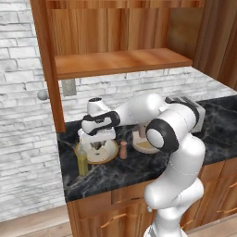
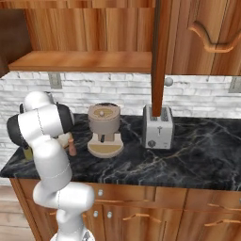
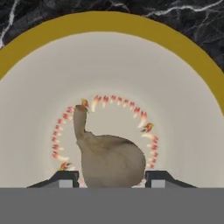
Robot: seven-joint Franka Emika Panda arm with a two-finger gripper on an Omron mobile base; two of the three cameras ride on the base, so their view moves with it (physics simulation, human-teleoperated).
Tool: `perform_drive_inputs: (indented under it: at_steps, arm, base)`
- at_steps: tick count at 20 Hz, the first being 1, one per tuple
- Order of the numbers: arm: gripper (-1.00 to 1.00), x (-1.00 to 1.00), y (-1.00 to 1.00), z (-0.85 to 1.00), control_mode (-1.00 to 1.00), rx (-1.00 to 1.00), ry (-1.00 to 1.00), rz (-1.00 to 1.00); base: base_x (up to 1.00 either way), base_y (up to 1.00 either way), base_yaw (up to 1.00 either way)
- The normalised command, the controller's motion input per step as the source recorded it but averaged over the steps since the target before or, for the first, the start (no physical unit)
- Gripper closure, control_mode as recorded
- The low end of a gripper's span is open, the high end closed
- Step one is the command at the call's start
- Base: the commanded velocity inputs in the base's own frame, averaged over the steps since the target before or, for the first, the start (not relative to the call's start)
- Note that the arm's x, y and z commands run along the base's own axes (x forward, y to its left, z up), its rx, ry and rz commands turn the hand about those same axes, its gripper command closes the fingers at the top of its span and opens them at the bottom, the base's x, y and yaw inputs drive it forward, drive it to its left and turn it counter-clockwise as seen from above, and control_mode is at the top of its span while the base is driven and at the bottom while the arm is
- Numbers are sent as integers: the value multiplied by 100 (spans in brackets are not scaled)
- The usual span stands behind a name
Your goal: Retrieve the bottle and the shaker from the cabinet and place them next to the mixing bowl on the counter. Then add garlic from the fridge to the mixing bowl.
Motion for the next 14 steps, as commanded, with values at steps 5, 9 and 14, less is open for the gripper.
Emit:
perform_drive_inputs:
  at_steps: [5,9,14]
  arm:
    - [-100,-13,0,0,-100,0,0,-1]
    - [-100,-23,-2,25,-100,0,0,0]
    - [-100,-34,-23,78,-100,0,-1,0]
  base:
    - [0,0,0]
    - [0,0,0]
    - [0,0,0]
